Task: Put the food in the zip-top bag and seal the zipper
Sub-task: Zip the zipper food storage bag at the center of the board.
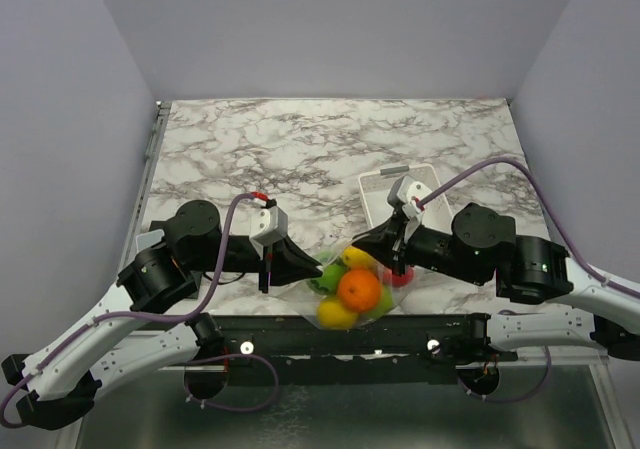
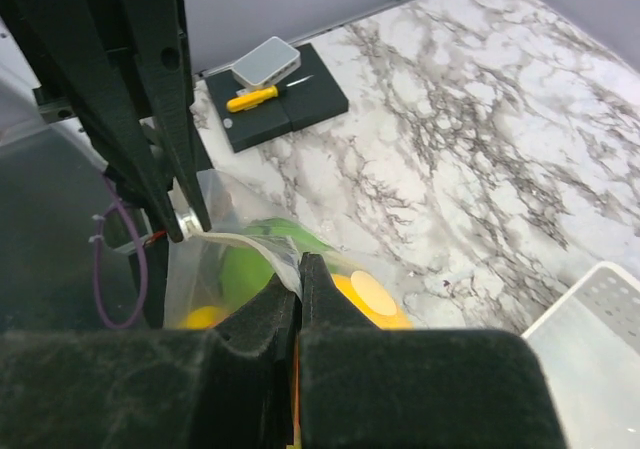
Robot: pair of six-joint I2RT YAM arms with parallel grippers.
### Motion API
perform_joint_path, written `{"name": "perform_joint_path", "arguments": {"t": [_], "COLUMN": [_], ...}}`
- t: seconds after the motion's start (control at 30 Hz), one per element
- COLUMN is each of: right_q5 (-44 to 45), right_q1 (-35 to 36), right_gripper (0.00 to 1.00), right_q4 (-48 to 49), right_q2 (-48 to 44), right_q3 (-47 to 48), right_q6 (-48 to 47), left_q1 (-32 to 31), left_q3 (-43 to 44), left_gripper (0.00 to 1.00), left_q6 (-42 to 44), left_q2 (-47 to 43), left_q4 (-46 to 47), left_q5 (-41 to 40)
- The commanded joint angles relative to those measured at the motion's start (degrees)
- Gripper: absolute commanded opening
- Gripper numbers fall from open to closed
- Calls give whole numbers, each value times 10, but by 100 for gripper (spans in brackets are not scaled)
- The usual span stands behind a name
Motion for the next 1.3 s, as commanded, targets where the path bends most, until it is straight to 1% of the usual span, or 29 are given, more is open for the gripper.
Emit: {"name": "perform_joint_path", "arguments": {"t": [0.0,0.2,0.3,0.43,0.53,0.83,1.27], "right_q5": [125,208,252,293,320,396,487], "right_q1": [0,0,0,0,0,0,0], "right_gripper": [1,1,1,1,1,1,1], "right_q4": [38,51,61,89,119,227,358], "right_q2": [0,16,18,14,5,-29,-32], "right_q3": [10,13,12,3,-9,-56,-86], "right_q6": [-7,-14,-18,-26,-30,-90,-172], "left_q1": [-4,-3,-3,-3,-3,-3,-3], "left_q3": [-10,-8,-10,-8,-10,-16,-24], "left_gripper": [0,0,0,0,0,0,0], "left_q6": [5,-1,-7,-12,-15,-23,-40], "left_q2": [-8,-18,-25,-29,-33,-42,-76], "left_q4": [-50,-62,-67,-74,-77,-95,-114], "left_q5": [-11,-47,-81,-107,-118,-142,-152]}}
